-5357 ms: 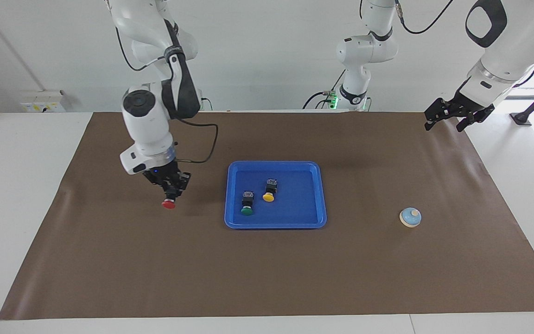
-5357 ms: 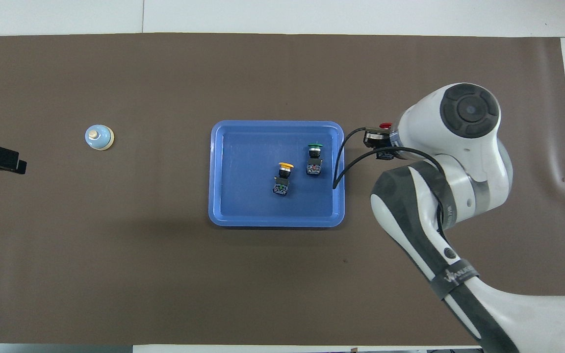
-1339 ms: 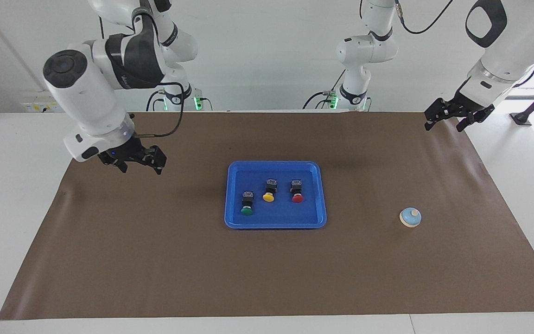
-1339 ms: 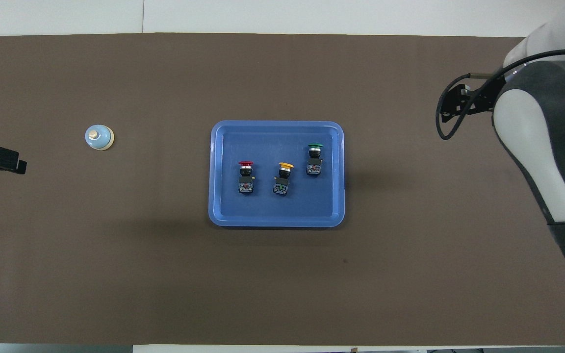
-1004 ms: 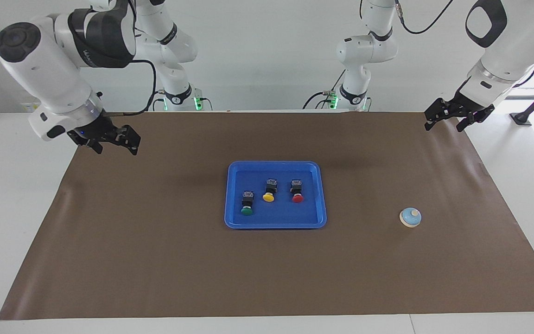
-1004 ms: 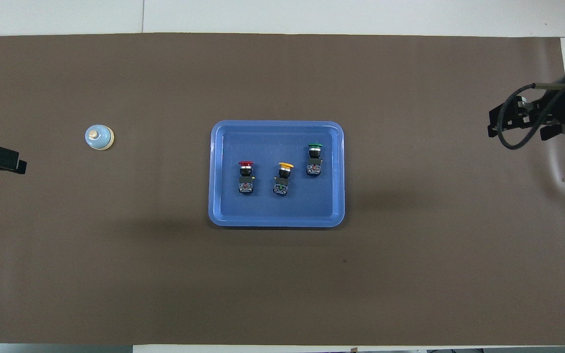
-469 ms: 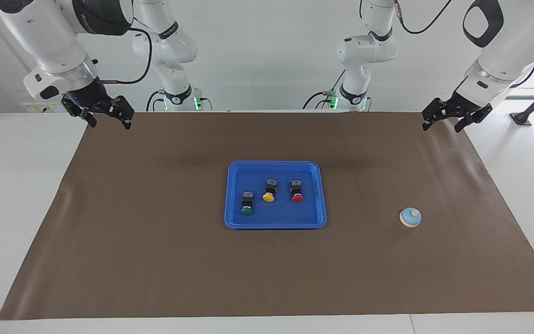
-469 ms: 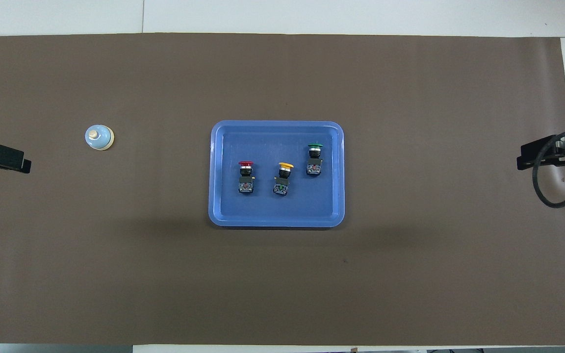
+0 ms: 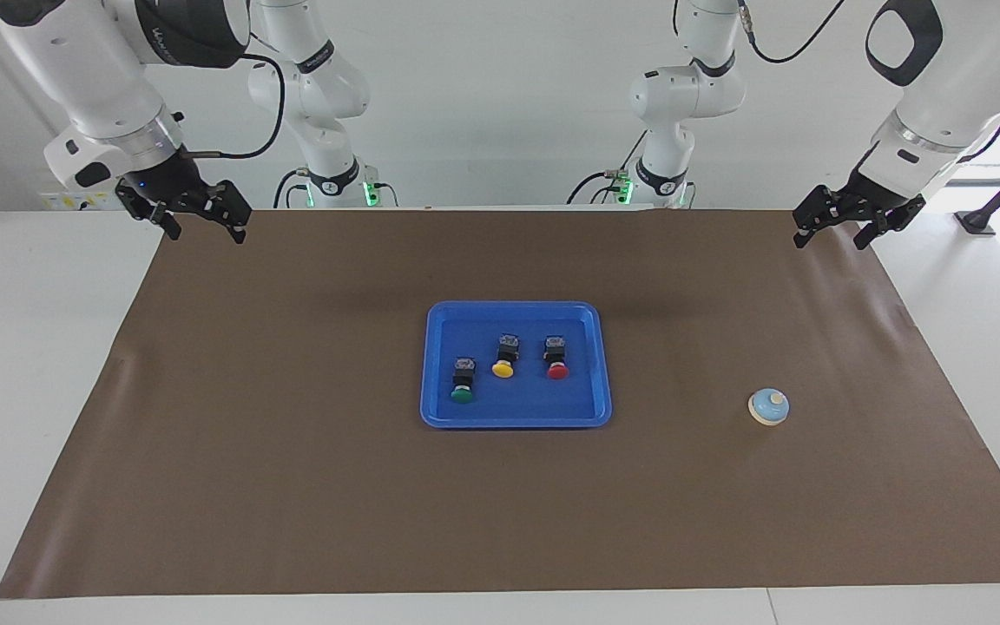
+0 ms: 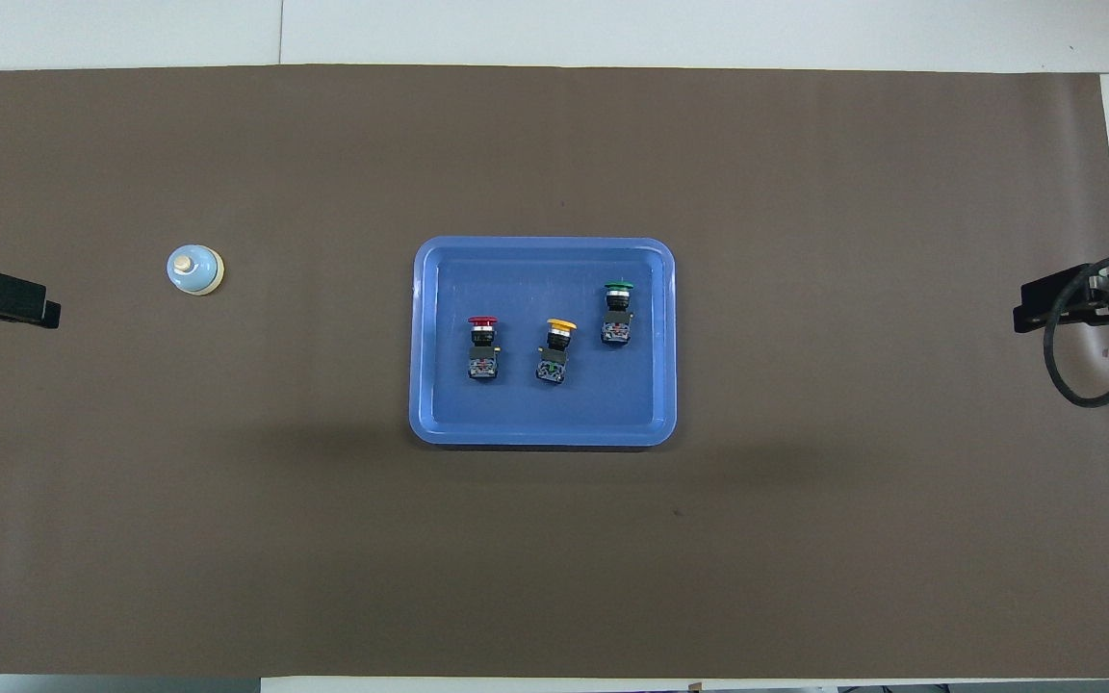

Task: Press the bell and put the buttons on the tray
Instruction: 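Reach the left gripper over and press the silver bell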

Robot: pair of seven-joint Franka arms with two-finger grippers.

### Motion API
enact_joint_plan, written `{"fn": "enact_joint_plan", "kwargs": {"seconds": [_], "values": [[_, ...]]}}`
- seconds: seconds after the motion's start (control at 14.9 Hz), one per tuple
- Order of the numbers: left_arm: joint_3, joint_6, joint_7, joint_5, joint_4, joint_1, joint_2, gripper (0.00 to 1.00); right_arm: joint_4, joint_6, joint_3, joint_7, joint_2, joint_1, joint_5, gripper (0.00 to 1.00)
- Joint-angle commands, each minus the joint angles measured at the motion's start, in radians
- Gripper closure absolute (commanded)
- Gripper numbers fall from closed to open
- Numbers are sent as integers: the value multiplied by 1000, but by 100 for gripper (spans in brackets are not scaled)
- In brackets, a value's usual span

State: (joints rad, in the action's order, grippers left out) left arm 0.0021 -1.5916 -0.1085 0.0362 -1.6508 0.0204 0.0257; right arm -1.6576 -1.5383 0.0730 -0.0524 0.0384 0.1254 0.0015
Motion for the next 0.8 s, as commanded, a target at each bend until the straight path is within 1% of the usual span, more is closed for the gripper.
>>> {"fn": "enact_joint_plan", "kwargs": {"seconds": [0.0, 0.2, 0.4, 0.47, 0.54, 0.6, 0.74], "values": [[4, -8, 15, -2, 2, -1, 8, 0, -18, -16, 10, 25, 14, 14, 15, 0], [4, -11, 12, -4, 2, 1, 8, 0, -24, -6, 11, 22, 18, 4, 15, 0], [7, -92, 13, -13, -40, 4, 7, 0, -24, -6, 11, 22, 20, 5, 15, 0], [7, -135, 13, -21, -40, 4, -12, 1, -24, -6, 11, 22, 18, 7, 15, 0], [7, -169, 15, -21, -38, 6, -44, 20, -24, -6, 11, 20, 18, 8, 15, 0], [9, -180, 15, -21, -29, 6, -79, 41, -24, -6, 11, 20, 18, 8, 15, 0], [9, -215, 19, -15, -11, 7, -151, 96, -24, -6, 11, 20, 18, 7, 15, 0]]}}
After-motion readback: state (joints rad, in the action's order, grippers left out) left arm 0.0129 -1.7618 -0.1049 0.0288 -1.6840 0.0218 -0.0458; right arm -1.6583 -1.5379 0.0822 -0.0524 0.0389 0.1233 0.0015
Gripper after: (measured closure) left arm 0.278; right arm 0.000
